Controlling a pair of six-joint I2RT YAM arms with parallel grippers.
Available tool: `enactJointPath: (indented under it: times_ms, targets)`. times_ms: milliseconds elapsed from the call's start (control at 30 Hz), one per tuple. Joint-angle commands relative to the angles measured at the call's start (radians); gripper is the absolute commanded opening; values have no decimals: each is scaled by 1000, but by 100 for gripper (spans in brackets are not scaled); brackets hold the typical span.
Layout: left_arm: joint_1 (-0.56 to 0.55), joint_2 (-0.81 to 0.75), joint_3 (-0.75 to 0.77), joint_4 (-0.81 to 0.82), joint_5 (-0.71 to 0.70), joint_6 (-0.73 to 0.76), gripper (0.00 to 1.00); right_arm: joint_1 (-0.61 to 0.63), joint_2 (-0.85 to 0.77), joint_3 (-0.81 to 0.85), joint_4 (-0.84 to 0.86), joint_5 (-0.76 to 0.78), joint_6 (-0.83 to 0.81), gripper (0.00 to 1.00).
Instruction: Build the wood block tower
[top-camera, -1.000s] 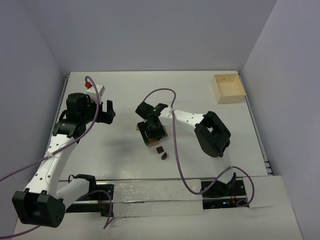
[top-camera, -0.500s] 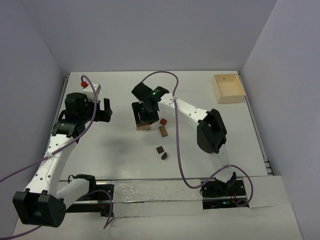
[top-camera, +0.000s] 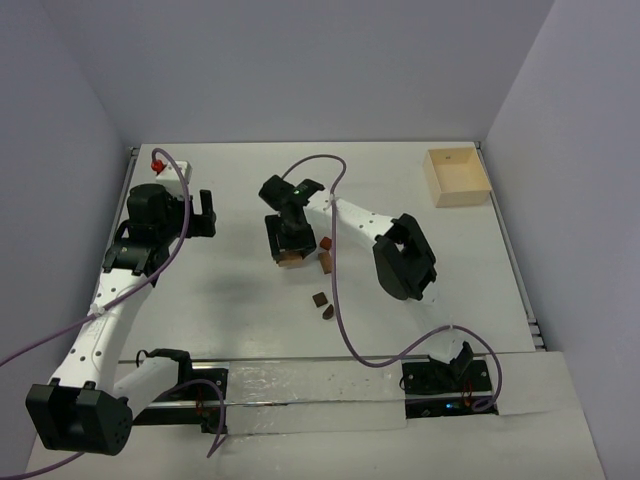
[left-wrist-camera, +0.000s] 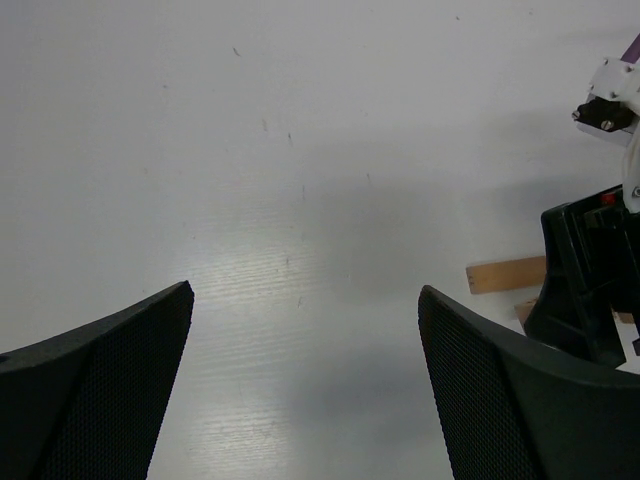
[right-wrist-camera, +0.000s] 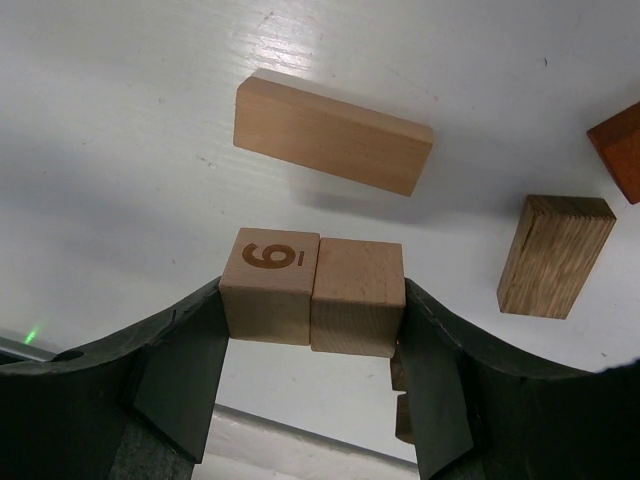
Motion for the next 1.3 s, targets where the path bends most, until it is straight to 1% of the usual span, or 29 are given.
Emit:
enactJointPath:
  times_ms: [0, 167, 367, 600, 933, 1267]
  targets:
    - [9, -6, 21, 53, -42, -22, 99, -7, 7, 98, -16, 39, 24, 0]
    - [9, -8, 14, 58, -48, -22, 99, -8, 28, 98, -17, 79, 49, 0]
    - [9, -8, 10, 66, -75, -24, 99, -8, 51, 109, -14, 63, 56, 0]
    - [9, 0, 10, 72, -73, -29, 99, -33, 68, 133, -9, 54, 55, 0]
    - [9, 0, 6, 75, -72, -31, 99, -33, 92, 184, -2, 64, 64, 0]
    - [9, 4, 4, 80, -69, -37, 99, -30, 102, 176, 3, 84, 67, 0]
